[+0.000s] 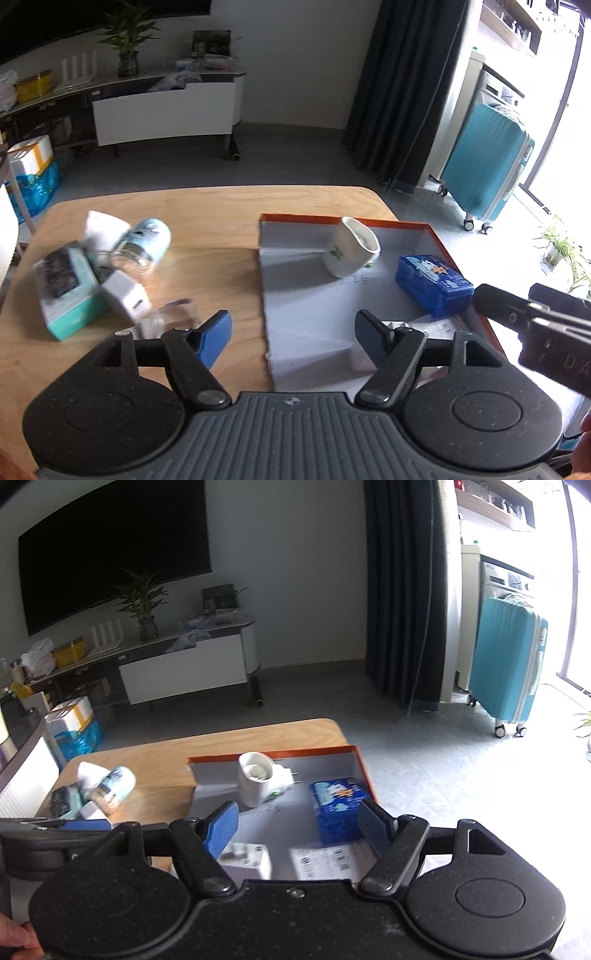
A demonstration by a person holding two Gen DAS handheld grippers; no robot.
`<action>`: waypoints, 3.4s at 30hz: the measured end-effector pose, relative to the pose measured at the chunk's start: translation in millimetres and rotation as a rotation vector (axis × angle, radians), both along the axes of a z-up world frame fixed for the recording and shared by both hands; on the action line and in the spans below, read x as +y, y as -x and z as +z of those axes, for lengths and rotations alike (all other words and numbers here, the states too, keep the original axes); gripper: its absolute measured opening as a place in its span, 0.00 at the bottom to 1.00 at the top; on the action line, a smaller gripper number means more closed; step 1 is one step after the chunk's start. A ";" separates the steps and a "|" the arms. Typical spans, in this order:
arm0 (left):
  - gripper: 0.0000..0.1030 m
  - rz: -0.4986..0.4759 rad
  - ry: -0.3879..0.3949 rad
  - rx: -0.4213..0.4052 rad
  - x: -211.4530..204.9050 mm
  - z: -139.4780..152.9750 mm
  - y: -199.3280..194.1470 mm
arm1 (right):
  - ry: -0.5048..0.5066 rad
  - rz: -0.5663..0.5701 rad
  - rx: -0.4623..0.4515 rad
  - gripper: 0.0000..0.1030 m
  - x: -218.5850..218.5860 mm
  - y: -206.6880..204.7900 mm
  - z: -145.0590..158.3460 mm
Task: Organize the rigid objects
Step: 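Move both open tools back from the tray toward the items on the table, then grasp the black charger on the teal box with the left tool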
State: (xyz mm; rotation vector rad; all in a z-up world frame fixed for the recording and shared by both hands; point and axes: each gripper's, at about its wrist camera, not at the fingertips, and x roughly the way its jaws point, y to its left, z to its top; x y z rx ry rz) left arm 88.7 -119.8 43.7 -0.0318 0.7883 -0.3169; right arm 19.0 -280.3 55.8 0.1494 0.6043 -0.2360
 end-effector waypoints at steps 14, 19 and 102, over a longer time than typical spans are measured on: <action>0.78 0.083 0.002 -0.033 38.0 11.0 9.6 | 0.021 0.113 0.014 0.84 48.3 -6.5 4.9; 0.79 0.119 0.006 -0.037 54.5 11.8 11.3 | 0.021 0.147 0.020 0.84 65.0 -10.8 4.8; 0.35 0.406 -0.041 -0.080 170.8 -47.4 -76.5 | -0.054 0.339 0.168 0.87 134.3 -75.2 -62.3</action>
